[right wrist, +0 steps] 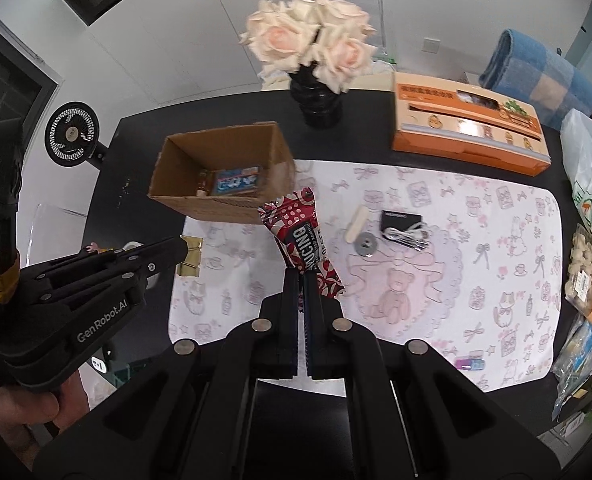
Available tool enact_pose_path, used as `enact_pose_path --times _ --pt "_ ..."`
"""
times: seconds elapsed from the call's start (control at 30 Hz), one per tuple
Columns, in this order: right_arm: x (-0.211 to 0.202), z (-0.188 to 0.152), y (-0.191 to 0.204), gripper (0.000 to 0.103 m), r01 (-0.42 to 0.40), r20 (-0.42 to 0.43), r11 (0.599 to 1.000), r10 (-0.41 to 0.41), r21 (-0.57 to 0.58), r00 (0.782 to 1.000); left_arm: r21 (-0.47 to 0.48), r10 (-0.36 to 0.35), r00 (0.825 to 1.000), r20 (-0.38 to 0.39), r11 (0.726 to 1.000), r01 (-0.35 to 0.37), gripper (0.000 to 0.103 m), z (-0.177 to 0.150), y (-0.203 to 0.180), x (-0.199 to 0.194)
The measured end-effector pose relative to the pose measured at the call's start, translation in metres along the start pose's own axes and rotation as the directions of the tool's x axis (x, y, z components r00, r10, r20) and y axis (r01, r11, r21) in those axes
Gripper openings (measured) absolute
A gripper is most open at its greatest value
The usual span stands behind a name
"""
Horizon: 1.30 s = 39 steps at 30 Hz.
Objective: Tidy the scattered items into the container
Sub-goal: 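Carry the candy bar and gold clip over the cardboard box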
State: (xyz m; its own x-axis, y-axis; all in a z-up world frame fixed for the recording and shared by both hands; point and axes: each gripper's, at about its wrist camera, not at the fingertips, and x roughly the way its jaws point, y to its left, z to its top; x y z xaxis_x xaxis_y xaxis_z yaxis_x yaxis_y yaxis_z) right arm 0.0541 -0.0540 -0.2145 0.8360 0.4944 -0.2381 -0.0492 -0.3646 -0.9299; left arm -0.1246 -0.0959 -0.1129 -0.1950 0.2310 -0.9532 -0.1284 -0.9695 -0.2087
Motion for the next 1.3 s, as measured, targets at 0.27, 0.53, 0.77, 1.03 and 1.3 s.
enact_pose_path --times 0.27,0.53,0.77,1.03,1.3 --pt "0.022 0.027 0.065 0.002 0.006 0.041 0.999 -0.004 -0.040 0.999 0.013 0.065 0.998 0.008 0.998 -0.065 0.001 0.021 0.066 -0.008" --pt "0.047 0.058 0.098 0.002 -0.015 0.114 0.998 0.022 -0.062 0.993 -0.008 0.038 0.999 0.015 0.999 -0.038 0.001 0.056 0.106 0.001" --pt "0.072 0.088 0.106 0.002 -0.006 0.141 0.998 0.015 -0.068 0.990 -0.012 0.002 1.000 0.000 1.000 -0.002 0.001 0.083 0.119 0.020" --pt "0.090 0.108 0.100 0.002 0.019 0.124 0.998 -0.012 -0.053 0.992 -0.001 -0.032 0.999 -0.027 0.999 0.032 0.001 0.100 0.119 0.043" --pt "0.106 0.122 0.097 0.002 0.020 0.111 0.998 -0.014 -0.059 0.994 -0.018 -0.040 0.998 -0.038 0.999 0.039 0.001 0.107 0.126 0.055"
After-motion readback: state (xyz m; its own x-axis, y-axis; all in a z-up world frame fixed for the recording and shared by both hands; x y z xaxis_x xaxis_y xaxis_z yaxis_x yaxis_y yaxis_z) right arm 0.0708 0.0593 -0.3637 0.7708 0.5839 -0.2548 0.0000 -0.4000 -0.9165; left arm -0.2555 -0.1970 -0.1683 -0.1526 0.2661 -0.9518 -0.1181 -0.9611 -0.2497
